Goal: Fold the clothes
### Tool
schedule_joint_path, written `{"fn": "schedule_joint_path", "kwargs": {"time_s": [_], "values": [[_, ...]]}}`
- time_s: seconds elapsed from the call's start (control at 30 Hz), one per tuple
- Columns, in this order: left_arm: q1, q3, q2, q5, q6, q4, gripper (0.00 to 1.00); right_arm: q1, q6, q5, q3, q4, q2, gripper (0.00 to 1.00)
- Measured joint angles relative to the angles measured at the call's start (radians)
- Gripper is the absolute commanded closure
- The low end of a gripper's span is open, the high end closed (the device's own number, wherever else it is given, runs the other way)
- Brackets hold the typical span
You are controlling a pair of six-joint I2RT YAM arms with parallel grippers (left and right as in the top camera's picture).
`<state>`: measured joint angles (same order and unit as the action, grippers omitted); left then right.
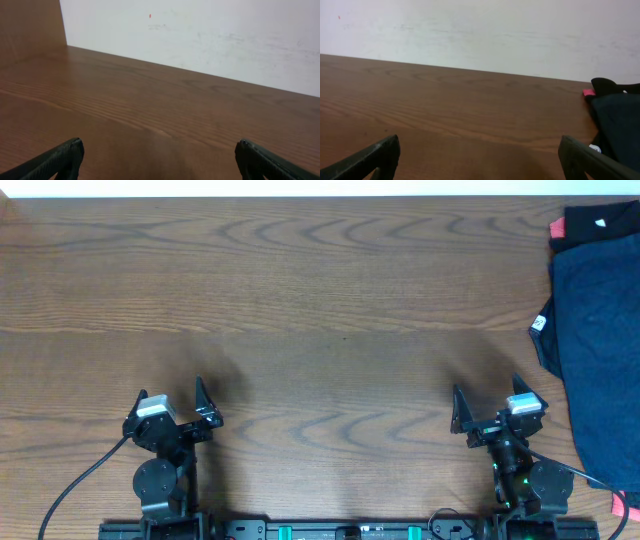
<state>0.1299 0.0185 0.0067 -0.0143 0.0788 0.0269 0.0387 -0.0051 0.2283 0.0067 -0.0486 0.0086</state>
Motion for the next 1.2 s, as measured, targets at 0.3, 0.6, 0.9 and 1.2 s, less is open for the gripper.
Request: {"fn": "schedule_joint_path", "kwargs": {"time_s": [0.3,0.6,0.9,1.2], "values": [[0.000,0.000,0.000,0.000,0.000,0.000,0.02,0.000,0.000,0.000,0.000,0.000,0.000,0.01],[0.000,0.000,0.000,0.000,0.000,0.000,0.02,0.000,0.000,0.000,0.000,0.000,0.000,0.01],[0.000,0.000,0.000,0.000,0.000,0.000,0.02,0.000,0.000,0.000,0.000,0.000,0.000,0.01],[0.000,0.000,0.000,0.000,0.000,0.000,0.02,0.000,0.197,0.250,0.000,0.011,0.002,0.01]]}}
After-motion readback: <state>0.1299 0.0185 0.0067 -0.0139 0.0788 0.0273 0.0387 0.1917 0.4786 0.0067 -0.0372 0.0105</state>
